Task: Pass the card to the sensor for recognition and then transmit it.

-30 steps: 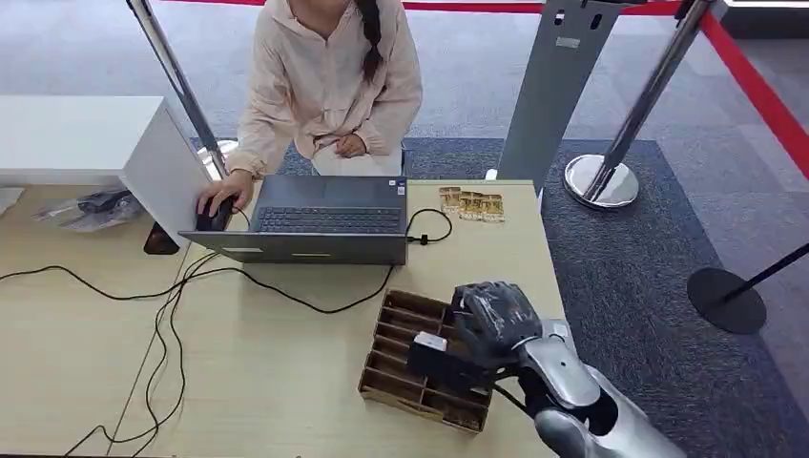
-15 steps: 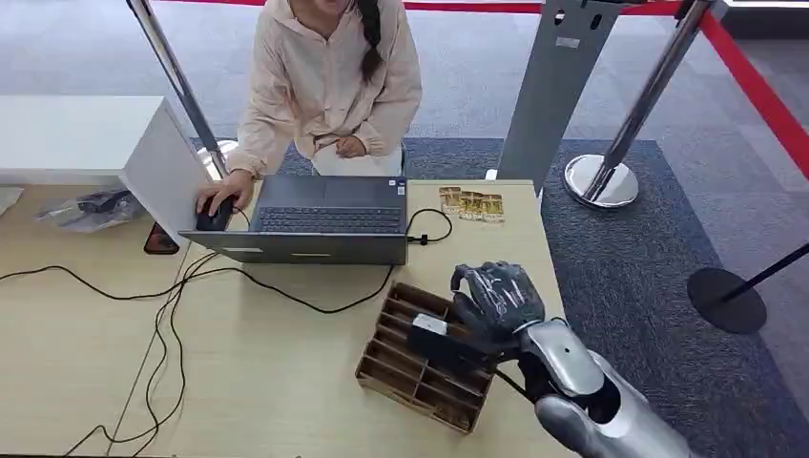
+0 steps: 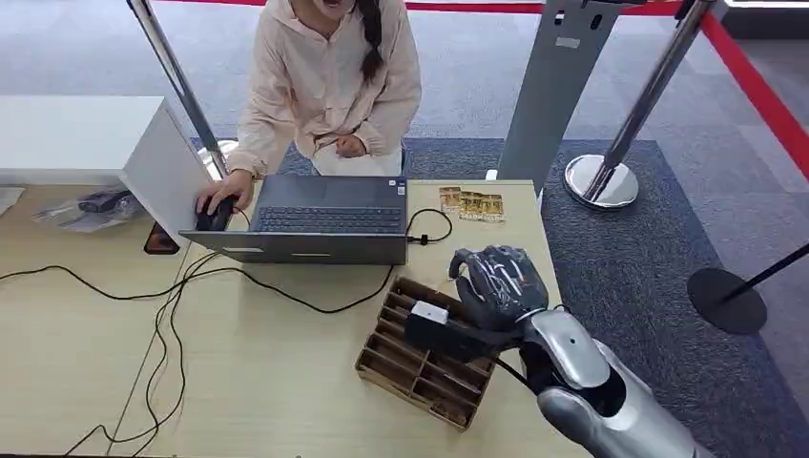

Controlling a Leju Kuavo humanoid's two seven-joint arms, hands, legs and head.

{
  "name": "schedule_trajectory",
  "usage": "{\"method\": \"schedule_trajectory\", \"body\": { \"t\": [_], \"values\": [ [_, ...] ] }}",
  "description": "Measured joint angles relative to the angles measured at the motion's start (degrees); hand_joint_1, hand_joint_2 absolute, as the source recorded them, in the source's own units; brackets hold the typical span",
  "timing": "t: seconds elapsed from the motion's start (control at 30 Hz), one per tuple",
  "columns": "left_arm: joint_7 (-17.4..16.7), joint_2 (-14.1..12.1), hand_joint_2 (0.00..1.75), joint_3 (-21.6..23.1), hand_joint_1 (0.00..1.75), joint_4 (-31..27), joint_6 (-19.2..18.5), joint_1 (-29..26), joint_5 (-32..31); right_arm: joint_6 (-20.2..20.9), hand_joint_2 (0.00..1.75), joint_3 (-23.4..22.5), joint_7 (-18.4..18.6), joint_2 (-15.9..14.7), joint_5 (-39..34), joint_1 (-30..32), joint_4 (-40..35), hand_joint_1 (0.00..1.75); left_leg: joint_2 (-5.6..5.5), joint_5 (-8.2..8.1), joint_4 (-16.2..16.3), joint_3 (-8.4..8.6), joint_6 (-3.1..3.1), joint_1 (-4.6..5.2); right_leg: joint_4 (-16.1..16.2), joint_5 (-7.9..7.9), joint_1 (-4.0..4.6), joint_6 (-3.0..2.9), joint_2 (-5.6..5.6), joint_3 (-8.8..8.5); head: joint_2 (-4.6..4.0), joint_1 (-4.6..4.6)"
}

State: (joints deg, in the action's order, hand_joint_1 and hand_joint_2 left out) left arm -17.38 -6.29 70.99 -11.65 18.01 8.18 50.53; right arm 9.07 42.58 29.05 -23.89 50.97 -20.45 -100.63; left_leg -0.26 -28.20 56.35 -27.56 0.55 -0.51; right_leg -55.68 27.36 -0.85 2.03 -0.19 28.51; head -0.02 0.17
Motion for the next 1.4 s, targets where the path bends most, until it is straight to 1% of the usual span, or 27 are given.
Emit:
{"method": "schedule_trajectory", "body": {
  "t": [0.83, 0.87, 0.9, 0.97, 1.03, 1.23, 1.4],
  "values": [
    [0.11, 0.00, 0.00, 0.00, 0.00, 0.00, -0.04, -0.03, -0.22, -0.04, 1.75, 0.00, 0.28, 0.00, -0.02, -0.49, -0.59, 1.75, 0.00, 0.01, 0.00, -0.12, 0.01, 0.00, -0.03, -0.06, -0.01, 0.01, 0.00, -0.06, 0.00, 0.00],
    [0.46, 0.00, 0.00, 0.02, 0.00, 0.00, -0.22, -0.10, -0.62, -0.18, 1.75, 0.04, 1.08, 0.00, -0.15, -2.09, -0.59, 1.75, 0.00, 0.02, 0.00, -0.20, 0.01, 0.03, -0.10, -0.08, -0.02, 0.00, 0.02, 0.01, 0.02, 0.04],
    [1.16, 0.00, 0.00, 0.04, 0.00, 0.00, -0.55, -0.08, -1.18, -0.05, 1.75, -0.13, 2.23, -0.02, -0.85, -6.22, -0.68, 1.75, 0.11, 0.08, 0.07, -0.30, 0.00, 0.14, -0.26, -0.16, -0.16, -0.02, 0.13, 0.36, 0.00, -0.02],
    [1.70, 0.00, 0.00, 0.07, 0.00, 0.00, -0.63, 0.33, -1.68, 1.46, 1.75, -1.77, 3.28, -0.02, -2.45, -15.31, -0.76, 1.75, 0.28, 0.19, 0.16, -0.35, -0.04, 0.28, -0.36, -0.24, -0.25, 0.00, 0.34, 0.65, 0.00, -0.15],
    [1.90, 0.00, 0.00, 0.07, 0.00, 0.00, -0.68, 0.35, -1.75, 1.97, 1.75, -2.86, 3.67, -0.09, -2.73, -20.00, -0.76, 1.75, 0.04, 0.23, 0.19, -0.31, -0.06, 0.09, -0.29, -0.23, -0.23, 0.00, 0.09, 0.42, 0.00, -0.07],
    [2.23, 0.04, 0.00, 0.11, 0.00, 0.00, -0.85, 0.15, -2.06, 0.90, 1.75, -3.65, 4.44, -0.22, -1.33, -24.36, -0.50, 1.75, 0.04, 0.24, 0.19, -0.36, -0.04, 0.10, -0.30, -0.24, -0.16, -0.01, 0.09, 0.45, 0.00, -0.11],
    [2.29, 0.09, 0.00, 0.13, 0.00, 0.00, -1.03, 0.16, -2.25, 0.44, 1.75, -3.72, 4.44, -0.26, -1.14, -25.60, 0.29, 1.75, 0.04, 0.24, 0.19, -0.38, -0.04, 0.10, -0.30, -0.24, -0.15, -0.01, 0.09, 0.45, 0.00, -0.11]
  ]
}}
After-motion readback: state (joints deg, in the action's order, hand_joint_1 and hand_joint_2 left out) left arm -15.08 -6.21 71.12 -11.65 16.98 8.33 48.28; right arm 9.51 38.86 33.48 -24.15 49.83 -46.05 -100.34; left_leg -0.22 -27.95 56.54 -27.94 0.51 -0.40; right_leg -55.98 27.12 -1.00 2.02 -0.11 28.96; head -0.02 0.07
